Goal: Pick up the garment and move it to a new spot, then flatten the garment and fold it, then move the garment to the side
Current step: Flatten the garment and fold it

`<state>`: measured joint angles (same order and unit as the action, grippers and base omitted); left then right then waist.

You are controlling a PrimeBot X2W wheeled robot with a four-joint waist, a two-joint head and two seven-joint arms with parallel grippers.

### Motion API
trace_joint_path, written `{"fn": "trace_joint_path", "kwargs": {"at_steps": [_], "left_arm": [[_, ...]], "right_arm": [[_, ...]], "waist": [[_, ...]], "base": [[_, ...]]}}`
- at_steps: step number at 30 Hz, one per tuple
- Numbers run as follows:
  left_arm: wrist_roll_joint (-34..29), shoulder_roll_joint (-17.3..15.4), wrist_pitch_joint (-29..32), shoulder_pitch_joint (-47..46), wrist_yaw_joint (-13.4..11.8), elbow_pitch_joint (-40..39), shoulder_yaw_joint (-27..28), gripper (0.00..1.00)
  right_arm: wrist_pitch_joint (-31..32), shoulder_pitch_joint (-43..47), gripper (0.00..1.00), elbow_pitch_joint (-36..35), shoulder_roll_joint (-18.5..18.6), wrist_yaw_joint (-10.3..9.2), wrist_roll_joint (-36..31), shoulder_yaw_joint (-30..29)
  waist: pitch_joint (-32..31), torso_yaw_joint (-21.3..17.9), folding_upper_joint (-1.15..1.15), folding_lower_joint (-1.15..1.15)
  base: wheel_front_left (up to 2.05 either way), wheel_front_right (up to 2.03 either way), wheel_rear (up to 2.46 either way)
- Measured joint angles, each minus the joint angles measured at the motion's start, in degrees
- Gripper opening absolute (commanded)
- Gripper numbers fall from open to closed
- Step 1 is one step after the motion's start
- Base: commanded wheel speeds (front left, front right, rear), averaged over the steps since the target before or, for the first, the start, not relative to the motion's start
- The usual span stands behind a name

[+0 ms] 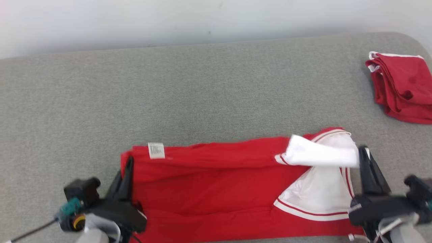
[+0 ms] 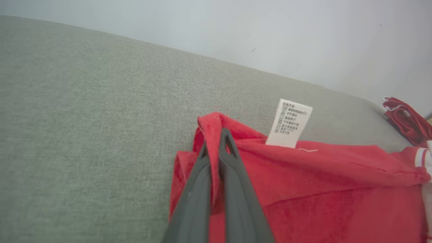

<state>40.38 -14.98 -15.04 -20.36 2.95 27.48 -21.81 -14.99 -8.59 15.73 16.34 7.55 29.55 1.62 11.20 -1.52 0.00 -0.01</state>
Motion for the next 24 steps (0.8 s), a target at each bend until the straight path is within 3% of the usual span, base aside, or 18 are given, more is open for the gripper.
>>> {"fn": "trace_joint_path", "kwargs": {"at_steps": [8,17,18,19,20,21,24], "left_arm": [[-2.74,3.28,-0.01,5.87,0.16,-2.76,3.45,0.0],[-6.41,6.02,-0.01,8.61,1.15,-0.68,5.78,0.0],[-6.57,6.37,-0.01,8.61,1.19,0.14,5.87,0.0],[-6.57,6.37,-0.01,8.61,1.19,0.14,5.87,0.0],[-7.4,6.42,-0.01,8.6,1.44,1.36,5.48,0.59],[-8.84,6.41,0.0,8.61,1.43,2.22,5.19,1.0],[-9.93,7.22,-0.01,8.54,1.6,1.48,7.12,1.0]], "right_arm": [[0.0,9.06,0.0,-4.1,-3.08,0.0,0.7,-3.79],[0.87,11.44,0.0,0.9,-4.24,0.0,-0.33,-3.63],[0.89,11.37,0.12,1.91,-4.42,0.0,-0.46,-3.31],[0.89,11.37,0.4,1.91,-4.42,0.0,-0.46,-3.31],[0.99,11.24,1.0,2.9,-4.37,0.0,-0.85,-3.15],[1.05,11.0,1.0,3.7,-4.27,0.0,-1.13,-3.14],[0.78,10.04,1.0,3.97,-4.22,0.0,-1.02,-3.3]], "waist": [[-0.47,1.31,0.0,0.01],[-1.12,1.66,0.0,0.01],[-1.29,1.71,0.0,0.01],[-1.29,1.71,0.0,0.01],[-1.46,1.78,0.0,0.01],[-1.64,1.84,0.0,0.01],[-2.09,1.88,0.0,0.01]], "base": [[0.0,0.0,0.0],[0.0,0.0,0.0],[0.0,0.0,0.0],[0.0,0.0,0.0],[0.0,0.0,0.0],[0.0,0.0,0.0],[0.0,0.0,0.0]]}}
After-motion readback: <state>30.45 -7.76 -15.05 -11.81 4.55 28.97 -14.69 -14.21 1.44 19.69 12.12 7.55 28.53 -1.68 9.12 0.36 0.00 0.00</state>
